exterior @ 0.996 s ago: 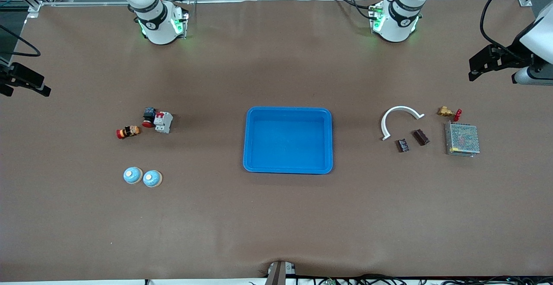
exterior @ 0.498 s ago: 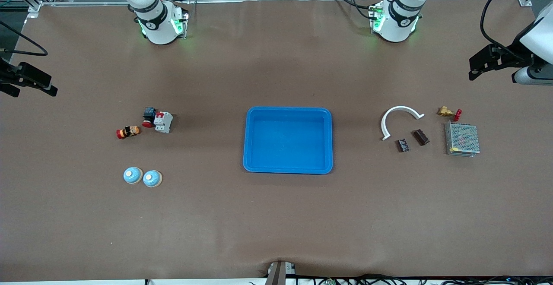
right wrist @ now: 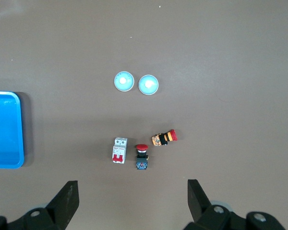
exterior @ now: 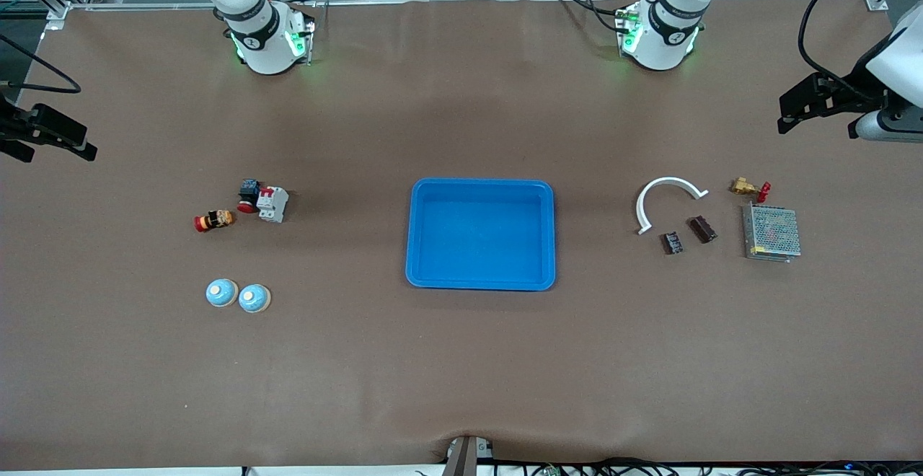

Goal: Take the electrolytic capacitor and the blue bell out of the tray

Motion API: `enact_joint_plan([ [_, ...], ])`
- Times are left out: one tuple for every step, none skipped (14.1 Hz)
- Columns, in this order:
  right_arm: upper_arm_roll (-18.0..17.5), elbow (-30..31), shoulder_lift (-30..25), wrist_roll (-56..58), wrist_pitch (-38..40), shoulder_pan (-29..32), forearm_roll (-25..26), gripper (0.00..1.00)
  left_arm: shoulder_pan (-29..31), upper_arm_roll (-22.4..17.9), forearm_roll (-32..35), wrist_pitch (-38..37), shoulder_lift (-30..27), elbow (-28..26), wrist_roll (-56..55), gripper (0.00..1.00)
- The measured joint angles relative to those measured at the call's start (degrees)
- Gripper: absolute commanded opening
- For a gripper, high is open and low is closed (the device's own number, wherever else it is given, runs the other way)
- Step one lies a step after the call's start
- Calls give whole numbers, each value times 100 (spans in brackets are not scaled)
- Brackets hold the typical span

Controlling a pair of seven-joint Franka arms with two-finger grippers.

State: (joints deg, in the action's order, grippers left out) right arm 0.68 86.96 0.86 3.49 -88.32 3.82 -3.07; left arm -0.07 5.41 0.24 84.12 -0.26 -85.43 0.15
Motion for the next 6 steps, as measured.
enact_joint_plan([
  [0,0,0,0,0,0,0,100,0,-1,-1,0,0,0,-31,100],
  [0,0,0,0,0,0,0,100,0,-2,-1,0,0,0,-76,100],
  [0,0,0,-1,0,0,0,100,0,-2,-1,0,0,0,-130,100],
  [0,0,0,-1,0,0,0,100,0,-2,-1,0,0,0,-148,100],
  [0,0,0,-1,0,0,0,100,0,-2,-1,0,0,0,-153,100],
  [0,0,0,-1,0,0,0,100,0,-2,-1,0,0,0,-153,100],
])
